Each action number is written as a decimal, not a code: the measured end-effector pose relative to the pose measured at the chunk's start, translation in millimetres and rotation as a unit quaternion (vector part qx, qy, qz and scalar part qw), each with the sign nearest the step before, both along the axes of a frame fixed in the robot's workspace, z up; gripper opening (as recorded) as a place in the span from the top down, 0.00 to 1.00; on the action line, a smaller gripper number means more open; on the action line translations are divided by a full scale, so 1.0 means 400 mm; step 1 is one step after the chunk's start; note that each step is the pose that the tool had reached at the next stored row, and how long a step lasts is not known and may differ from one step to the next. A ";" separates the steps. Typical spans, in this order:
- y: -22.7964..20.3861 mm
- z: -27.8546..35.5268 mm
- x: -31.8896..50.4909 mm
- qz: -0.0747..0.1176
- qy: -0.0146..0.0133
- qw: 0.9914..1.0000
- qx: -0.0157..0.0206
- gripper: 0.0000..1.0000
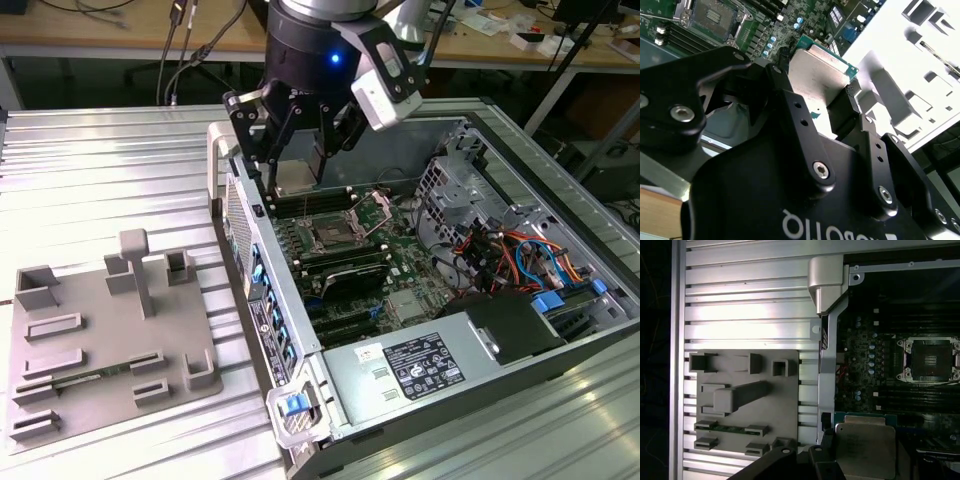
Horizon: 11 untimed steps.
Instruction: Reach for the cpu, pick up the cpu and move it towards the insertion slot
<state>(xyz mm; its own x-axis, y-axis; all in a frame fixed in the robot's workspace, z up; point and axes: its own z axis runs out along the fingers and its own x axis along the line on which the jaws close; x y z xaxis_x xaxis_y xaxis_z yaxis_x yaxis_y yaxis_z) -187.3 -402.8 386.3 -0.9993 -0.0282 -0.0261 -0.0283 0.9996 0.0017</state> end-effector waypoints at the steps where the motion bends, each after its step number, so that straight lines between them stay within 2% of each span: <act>1: 0.000 0.000 0.001 0.000 0.000 1.000 0.000 0.45; 11: 0.000 -0.001 0.010 0.000 0.000 1.000 0.000 0.45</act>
<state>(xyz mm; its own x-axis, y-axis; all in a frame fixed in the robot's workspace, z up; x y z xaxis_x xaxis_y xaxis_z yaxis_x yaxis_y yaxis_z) -183.4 -402.8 386.0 -0.9993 -0.0282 -0.0262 -0.0282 0.9996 0.0017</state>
